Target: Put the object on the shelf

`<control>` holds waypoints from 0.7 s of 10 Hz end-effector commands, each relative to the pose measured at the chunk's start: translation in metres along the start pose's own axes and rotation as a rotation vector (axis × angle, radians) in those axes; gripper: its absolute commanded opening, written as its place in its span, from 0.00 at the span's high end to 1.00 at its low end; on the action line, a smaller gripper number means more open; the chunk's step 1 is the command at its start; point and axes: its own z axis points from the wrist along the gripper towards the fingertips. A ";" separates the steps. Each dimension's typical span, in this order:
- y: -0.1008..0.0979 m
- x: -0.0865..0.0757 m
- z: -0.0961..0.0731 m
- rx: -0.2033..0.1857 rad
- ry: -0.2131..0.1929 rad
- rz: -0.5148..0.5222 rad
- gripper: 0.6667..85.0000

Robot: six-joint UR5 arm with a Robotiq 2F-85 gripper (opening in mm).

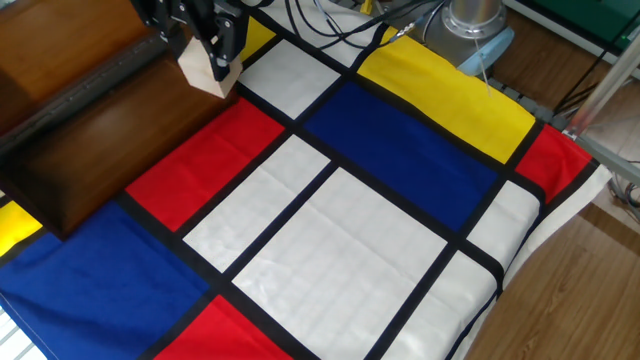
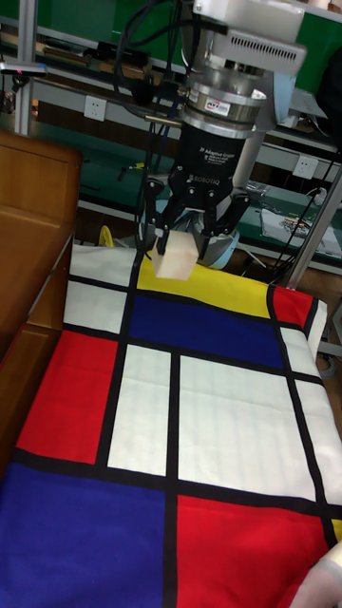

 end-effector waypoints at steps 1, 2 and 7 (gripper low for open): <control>0.004 0.000 -0.003 -0.015 -0.008 0.006 1.00; 0.002 -0.003 -0.003 -0.008 -0.018 0.015 1.00; -0.008 -0.032 -0.005 0.024 -0.134 0.082 1.00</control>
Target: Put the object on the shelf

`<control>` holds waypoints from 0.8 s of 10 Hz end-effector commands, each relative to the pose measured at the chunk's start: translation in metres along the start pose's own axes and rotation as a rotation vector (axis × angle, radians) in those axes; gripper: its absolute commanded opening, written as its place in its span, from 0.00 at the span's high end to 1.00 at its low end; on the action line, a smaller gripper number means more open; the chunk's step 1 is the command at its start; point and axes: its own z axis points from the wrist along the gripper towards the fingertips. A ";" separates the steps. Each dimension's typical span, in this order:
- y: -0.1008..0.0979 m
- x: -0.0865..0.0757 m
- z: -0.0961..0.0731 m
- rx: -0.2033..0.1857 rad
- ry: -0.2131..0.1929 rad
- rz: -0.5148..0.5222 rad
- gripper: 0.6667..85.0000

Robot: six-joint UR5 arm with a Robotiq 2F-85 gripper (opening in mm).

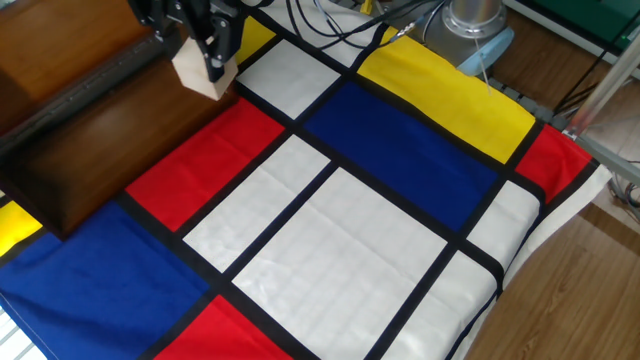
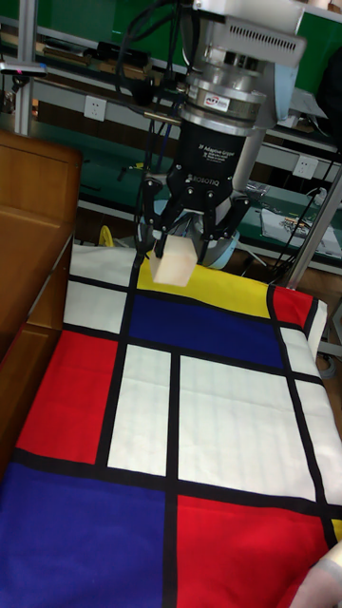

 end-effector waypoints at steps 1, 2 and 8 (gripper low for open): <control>0.000 -0.014 -0.002 -0.002 -0.056 0.040 1.00; 0.000 -0.016 -0.002 -0.002 -0.064 0.040 1.00; -0.009 0.022 -0.015 -0.007 0.074 -0.018 1.00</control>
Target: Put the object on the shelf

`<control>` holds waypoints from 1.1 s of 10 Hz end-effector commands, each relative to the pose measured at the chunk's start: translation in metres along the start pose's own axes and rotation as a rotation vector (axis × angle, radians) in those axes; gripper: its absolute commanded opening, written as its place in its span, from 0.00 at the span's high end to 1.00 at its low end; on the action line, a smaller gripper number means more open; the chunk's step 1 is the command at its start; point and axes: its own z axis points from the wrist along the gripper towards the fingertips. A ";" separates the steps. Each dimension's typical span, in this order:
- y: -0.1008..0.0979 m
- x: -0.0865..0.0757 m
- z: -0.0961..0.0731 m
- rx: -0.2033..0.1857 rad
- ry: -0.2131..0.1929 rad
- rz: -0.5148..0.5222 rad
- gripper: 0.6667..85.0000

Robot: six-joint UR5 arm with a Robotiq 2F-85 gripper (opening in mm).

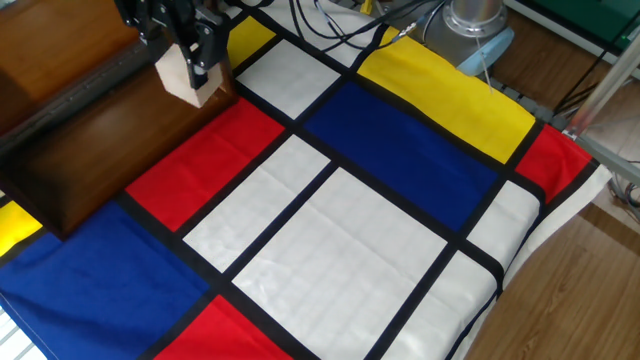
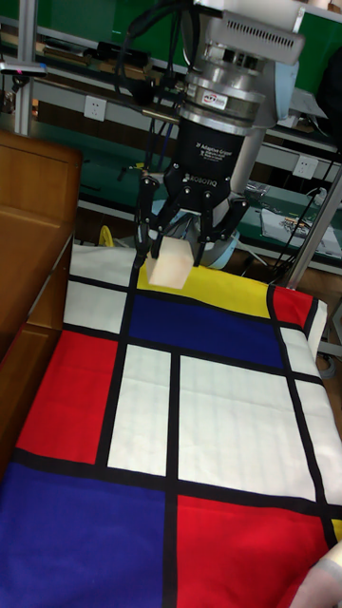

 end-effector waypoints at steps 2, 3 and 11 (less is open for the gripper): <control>-0.027 0.032 -0.038 -0.021 0.079 -0.051 1.00; -0.037 0.037 -0.046 -0.027 0.085 -0.063 1.00; -0.088 0.065 -0.036 -0.057 0.040 -0.105 1.00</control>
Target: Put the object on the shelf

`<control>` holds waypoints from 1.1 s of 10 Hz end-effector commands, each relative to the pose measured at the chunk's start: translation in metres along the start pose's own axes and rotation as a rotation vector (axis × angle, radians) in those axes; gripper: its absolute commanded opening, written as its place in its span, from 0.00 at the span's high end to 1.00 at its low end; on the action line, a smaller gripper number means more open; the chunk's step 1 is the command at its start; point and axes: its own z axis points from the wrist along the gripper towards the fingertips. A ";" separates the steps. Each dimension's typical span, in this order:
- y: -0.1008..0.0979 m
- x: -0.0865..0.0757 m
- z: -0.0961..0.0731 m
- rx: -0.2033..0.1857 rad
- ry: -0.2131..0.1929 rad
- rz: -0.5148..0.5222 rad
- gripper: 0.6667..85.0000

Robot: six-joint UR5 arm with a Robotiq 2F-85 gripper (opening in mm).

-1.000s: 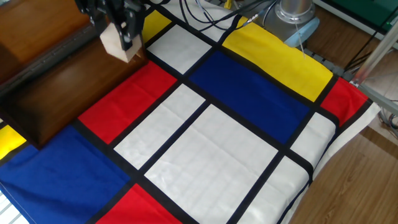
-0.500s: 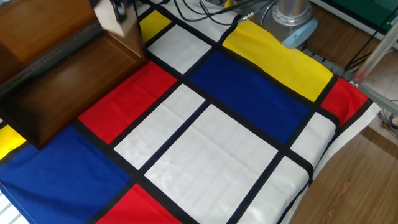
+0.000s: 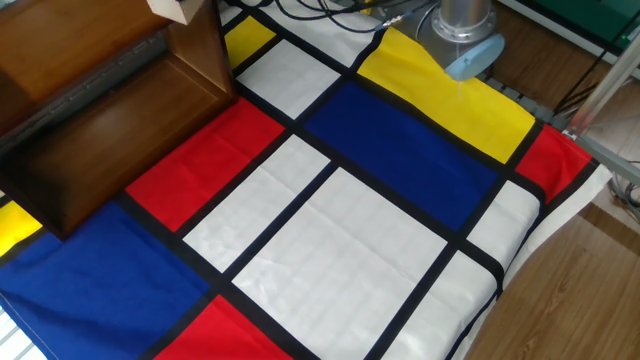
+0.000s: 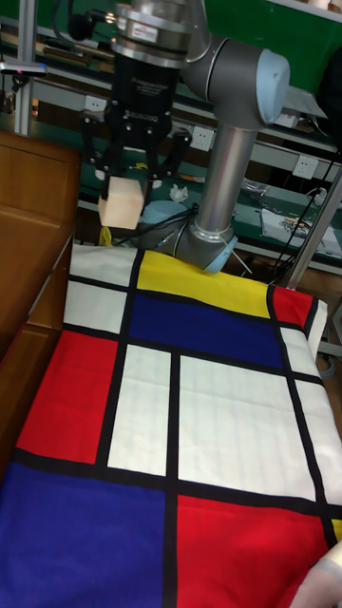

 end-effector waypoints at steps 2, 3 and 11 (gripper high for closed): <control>-0.008 0.013 0.005 -0.019 -0.014 -0.009 1.00; -0.005 0.011 0.003 -0.019 -0.006 -0.004 1.00; -0.038 0.003 0.001 0.101 -0.050 0.225 1.00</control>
